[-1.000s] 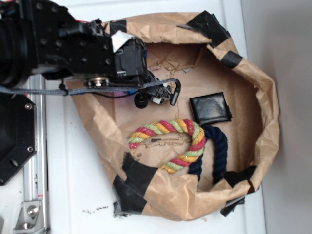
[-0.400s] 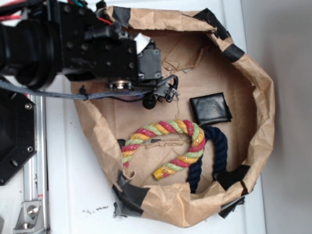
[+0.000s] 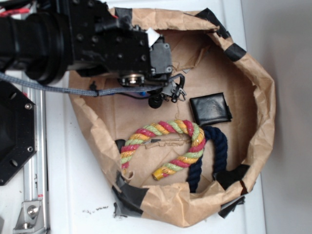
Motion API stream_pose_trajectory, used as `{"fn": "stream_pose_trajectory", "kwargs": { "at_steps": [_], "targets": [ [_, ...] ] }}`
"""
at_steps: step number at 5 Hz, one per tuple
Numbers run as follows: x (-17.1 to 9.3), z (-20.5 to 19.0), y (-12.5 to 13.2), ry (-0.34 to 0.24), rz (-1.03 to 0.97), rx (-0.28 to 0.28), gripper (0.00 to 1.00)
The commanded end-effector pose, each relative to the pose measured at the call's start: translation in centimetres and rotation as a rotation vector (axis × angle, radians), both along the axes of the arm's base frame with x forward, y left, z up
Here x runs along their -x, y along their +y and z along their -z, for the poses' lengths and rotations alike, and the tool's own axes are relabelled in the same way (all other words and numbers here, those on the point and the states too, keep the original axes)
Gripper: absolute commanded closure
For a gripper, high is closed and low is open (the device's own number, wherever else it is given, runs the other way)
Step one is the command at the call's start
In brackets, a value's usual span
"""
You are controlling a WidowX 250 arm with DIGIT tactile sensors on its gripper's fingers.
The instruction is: Grab the blue sponge.
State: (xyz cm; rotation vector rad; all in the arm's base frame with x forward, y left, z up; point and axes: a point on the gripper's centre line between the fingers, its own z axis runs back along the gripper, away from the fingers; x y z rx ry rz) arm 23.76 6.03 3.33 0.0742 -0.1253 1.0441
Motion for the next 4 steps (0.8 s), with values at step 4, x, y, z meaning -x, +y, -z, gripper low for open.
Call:
{"fn": "stream_pose_trajectory", "kwargs": {
  "at_steps": [4],
  "targets": [
    [-3.3, -14.2, -3.8, -0.116, 0.693, 0.094, 1.00]
  ]
}}
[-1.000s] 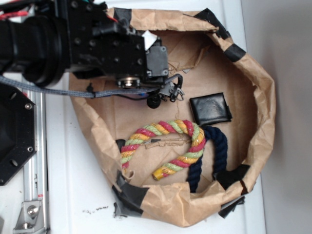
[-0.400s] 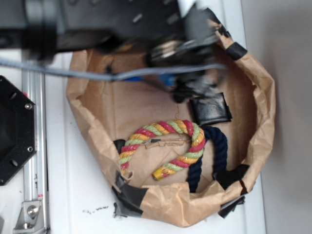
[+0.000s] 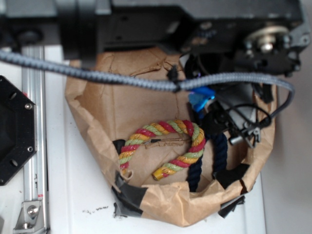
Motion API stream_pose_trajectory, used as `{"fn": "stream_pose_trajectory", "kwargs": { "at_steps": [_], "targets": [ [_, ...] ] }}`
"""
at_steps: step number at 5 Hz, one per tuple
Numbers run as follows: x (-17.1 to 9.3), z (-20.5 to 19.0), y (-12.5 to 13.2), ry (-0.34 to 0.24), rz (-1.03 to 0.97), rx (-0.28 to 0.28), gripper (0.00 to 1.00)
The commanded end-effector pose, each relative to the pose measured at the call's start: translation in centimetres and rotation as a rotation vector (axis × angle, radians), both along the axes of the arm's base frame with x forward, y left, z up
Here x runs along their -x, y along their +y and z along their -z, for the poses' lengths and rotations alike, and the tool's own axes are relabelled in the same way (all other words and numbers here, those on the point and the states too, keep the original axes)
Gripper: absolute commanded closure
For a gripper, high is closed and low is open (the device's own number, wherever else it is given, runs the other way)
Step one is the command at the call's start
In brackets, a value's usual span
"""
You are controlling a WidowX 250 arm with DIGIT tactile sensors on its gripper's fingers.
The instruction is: Grab the blue sponge.
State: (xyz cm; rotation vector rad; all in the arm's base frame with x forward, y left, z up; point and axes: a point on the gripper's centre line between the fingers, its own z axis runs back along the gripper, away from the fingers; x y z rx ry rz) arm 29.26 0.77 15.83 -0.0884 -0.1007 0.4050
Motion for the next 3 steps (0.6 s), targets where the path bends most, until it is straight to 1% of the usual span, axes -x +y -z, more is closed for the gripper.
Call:
{"fn": "stream_pose_trajectory", "kwargs": {
  "at_steps": [1, 2, 3],
  "targets": [
    [3.53, -2.53, 2.56, -0.159, 0.002, -0.011, 1.00],
    [3.36, -1.99, 2.97, -0.135, -0.022, -0.007, 1.00],
    [3.10, -1.70, 3.06, -0.121, -0.054, -0.026, 1.00]
  ]
}}
